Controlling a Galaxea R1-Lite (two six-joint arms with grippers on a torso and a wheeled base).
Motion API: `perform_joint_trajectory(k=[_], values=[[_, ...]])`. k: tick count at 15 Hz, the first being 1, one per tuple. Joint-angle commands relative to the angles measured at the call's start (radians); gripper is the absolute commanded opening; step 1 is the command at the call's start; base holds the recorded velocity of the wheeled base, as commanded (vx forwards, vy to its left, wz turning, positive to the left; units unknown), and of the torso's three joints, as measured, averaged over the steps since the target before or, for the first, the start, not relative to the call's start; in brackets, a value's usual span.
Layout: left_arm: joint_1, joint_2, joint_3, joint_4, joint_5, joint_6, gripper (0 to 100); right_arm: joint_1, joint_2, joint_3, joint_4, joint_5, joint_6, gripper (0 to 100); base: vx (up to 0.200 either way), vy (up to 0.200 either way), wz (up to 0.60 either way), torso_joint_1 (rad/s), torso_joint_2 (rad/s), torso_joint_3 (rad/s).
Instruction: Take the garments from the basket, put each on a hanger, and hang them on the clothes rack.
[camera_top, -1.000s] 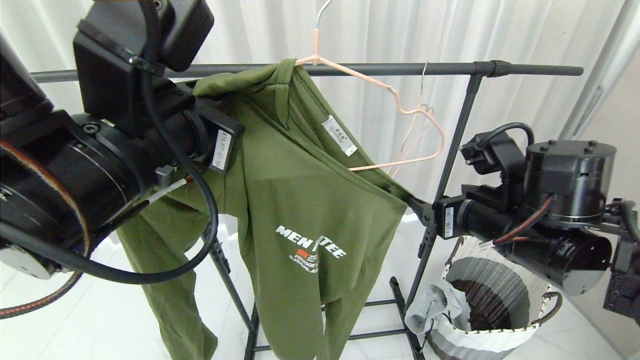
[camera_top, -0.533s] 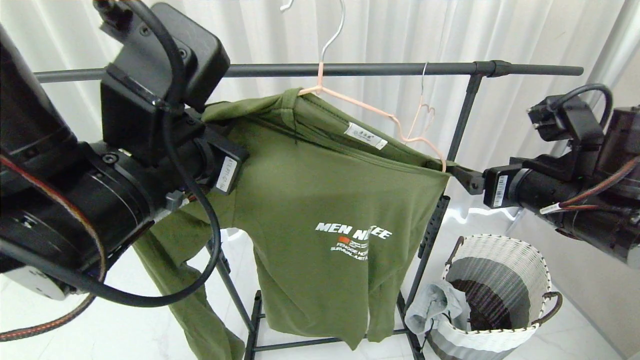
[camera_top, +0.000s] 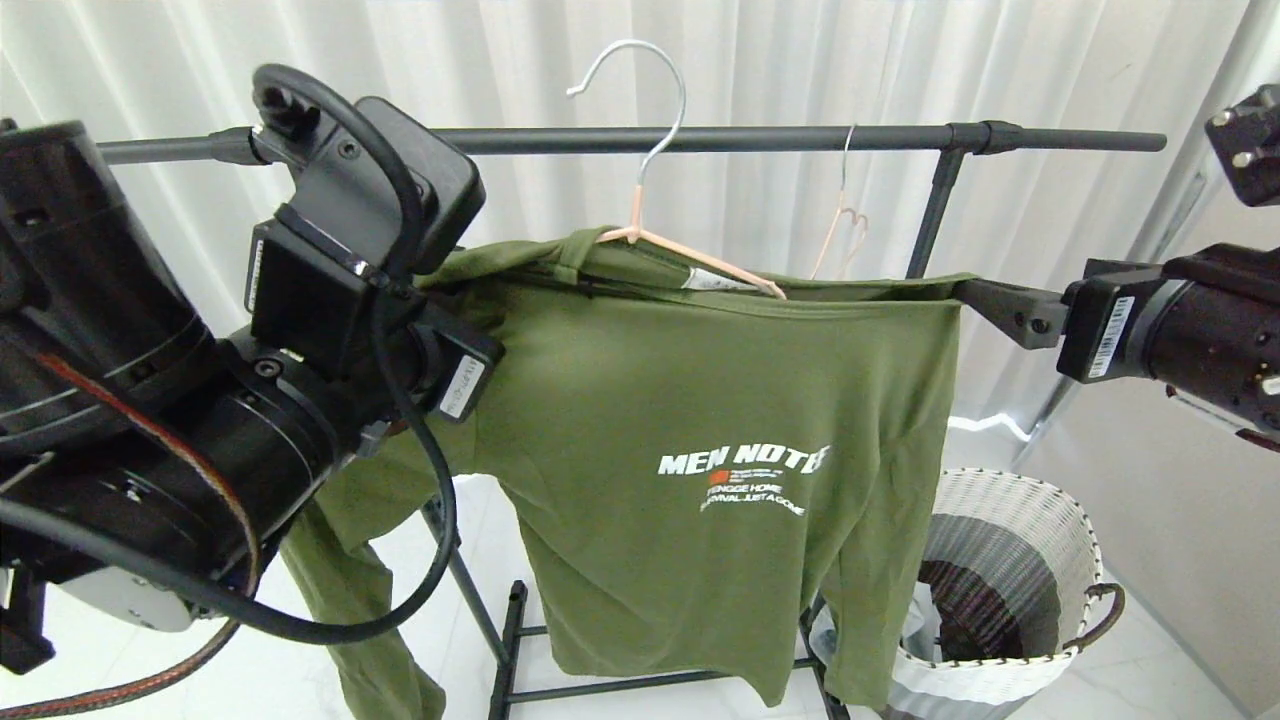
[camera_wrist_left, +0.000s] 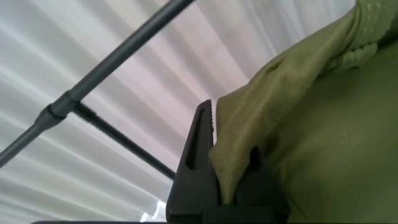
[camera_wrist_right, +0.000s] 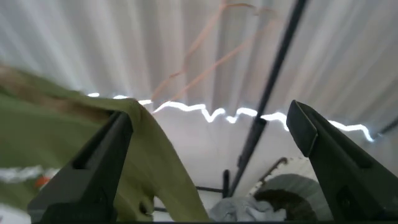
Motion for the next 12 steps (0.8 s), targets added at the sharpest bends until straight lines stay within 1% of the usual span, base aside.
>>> perform_joint_trajectory(k=[1,3,4,5,6,9,10,12], values=[[-0.003,0.051,-0.002,-0.073,0.011,-0.002,0,0.086,-0.063,0.018,0.046,0.020,-0.002,100,0.000,0.000,0.00,0.000,0.00,0.000],[-0.003,0.060,0.001,-0.108,0.012,-0.004,0,0.130,-0.079,0.049,0.063,0.080,-0.014,100,0.000,0.000,0.00,0.000,0.00,0.000],[-0.003,0.057,0.001,-0.108,0.012,-0.010,0,0.133,-0.082,0.051,0.065,0.106,-0.043,100,0.000,0.000,0.00,0.000,0.00,0.000],[-0.003,0.054,0.004,-0.108,0.012,-0.031,0,0.132,-0.082,0.049,0.075,0.129,-0.077,100,0.000,0.000,0.00,0.000,0.00,0.000],[-0.006,0.044,0.016,-0.108,0.011,-0.045,0,0.130,-0.082,0.040,0.101,0.153,-0.100,100,0.000,0.000,0.00,0.000,0.00,0.000],[-0.023,0.007,0.056,-0.108,0.006,-0.047,0,0.130,-0.076,0.003,0.174,0.225,-0.161,100,0.000,0.000,0.00,0.000,0.00,0.000],[-0.049,-0.016,0.085,-0.108,0.006,-0.047,0,0.130,-0.061,-0.028,0.207,0.270,-0.206,100,0.000,0.000,0.00,0.000,0.00,0.000],[-0.101,-0.035,0.122,-0.110,0.003,-0.047,0,0.130,-0.020,-0.060,0.221,0.303,-0.270,100,0.000,0.000,0.00,0.000,0.00,0.000]])
